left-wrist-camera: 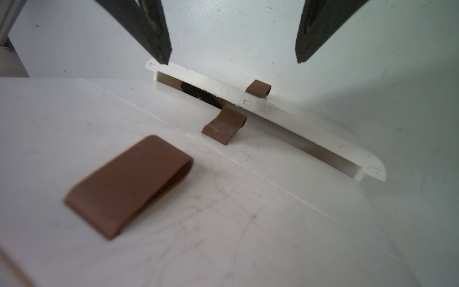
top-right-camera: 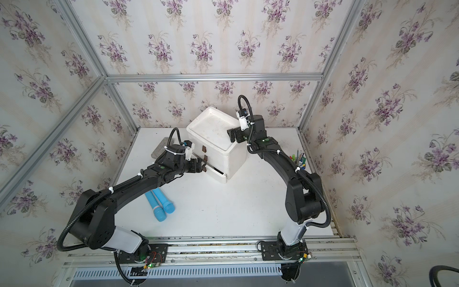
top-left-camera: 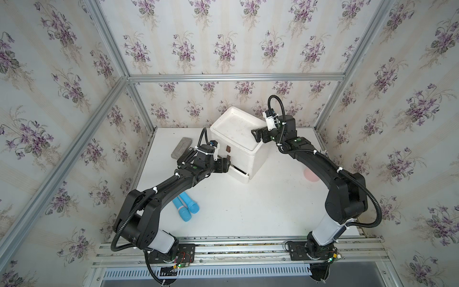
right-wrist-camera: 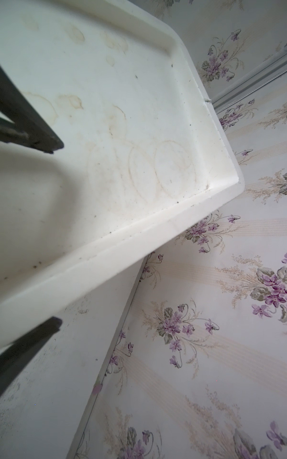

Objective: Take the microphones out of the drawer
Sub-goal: Open the drawer in the storage box.

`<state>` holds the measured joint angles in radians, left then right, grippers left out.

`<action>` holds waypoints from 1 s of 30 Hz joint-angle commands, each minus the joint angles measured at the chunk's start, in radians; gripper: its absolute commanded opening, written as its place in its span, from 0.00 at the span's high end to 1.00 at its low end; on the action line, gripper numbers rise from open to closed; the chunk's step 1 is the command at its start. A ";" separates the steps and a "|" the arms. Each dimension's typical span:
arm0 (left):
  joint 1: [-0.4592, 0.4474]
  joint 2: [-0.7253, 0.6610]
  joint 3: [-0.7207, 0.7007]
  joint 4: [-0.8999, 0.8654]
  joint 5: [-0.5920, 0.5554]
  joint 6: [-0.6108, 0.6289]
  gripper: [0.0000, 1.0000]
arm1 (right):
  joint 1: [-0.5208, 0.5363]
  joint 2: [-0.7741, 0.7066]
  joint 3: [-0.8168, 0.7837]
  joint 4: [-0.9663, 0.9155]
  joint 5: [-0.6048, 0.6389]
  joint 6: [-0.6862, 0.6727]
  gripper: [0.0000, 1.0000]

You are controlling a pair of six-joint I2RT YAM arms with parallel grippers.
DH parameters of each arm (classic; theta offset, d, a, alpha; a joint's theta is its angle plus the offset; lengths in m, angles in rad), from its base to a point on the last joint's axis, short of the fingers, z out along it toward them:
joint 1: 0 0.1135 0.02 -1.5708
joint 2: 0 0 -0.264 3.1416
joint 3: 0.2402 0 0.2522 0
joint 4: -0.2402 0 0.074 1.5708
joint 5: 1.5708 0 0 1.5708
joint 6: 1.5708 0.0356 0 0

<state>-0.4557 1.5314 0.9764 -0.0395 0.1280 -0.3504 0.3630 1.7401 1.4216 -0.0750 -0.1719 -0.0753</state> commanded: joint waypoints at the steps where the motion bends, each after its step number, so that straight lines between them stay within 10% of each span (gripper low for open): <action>1: 0.000 0.031 -0.007 0.127 -0.022 0.061 0.23 | 0.015 0.023 -0.024 -0.284 -0.012 -0.109 0.00; 30: 0.001 0.180 -0.004 0.334 0.029 0.106 0.67 | 0.017 0.026 -0.025 -0.287 -0.005 -0.116 0.00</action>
<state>-0.4557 1.7035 0.9604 0.2474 0.1448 -0.2653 0.3660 1.7370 1.4200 -0.0753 -0.1513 -0.0780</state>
